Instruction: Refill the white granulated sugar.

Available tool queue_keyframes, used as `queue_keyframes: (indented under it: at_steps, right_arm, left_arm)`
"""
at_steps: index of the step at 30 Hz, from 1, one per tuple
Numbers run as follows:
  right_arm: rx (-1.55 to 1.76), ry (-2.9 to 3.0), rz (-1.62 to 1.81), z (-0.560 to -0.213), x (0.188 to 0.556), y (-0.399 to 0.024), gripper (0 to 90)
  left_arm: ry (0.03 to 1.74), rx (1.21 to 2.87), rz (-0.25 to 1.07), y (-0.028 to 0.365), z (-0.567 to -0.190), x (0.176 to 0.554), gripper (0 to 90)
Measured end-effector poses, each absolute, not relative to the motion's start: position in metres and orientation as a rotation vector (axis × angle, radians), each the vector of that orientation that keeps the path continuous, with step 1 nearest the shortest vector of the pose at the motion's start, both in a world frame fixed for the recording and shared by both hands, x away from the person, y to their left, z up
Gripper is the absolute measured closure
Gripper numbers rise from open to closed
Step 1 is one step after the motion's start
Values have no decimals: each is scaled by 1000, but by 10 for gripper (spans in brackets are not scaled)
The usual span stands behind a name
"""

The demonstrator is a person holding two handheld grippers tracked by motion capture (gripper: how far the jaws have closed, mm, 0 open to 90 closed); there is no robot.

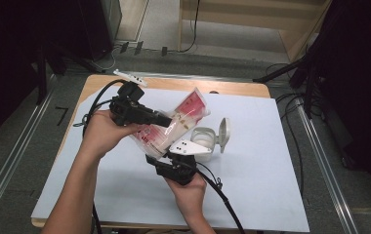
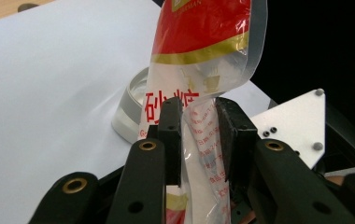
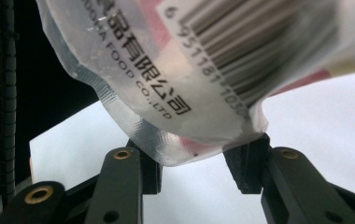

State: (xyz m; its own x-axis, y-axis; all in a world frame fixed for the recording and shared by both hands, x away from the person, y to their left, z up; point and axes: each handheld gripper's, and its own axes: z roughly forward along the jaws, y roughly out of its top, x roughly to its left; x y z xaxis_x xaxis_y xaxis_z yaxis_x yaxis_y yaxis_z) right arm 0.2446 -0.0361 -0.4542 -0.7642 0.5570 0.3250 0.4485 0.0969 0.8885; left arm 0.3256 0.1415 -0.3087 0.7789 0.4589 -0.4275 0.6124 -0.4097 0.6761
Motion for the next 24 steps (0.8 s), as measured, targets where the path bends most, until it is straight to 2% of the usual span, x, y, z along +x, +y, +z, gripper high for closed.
queue_keyframes:
  at_steps: [24]
  right_arm:
    - [1133, 2205, 1724, -457, 253, -58, 649]
  left_arm:
    - [755, 2067, -185, 148, -313, 320, 768]
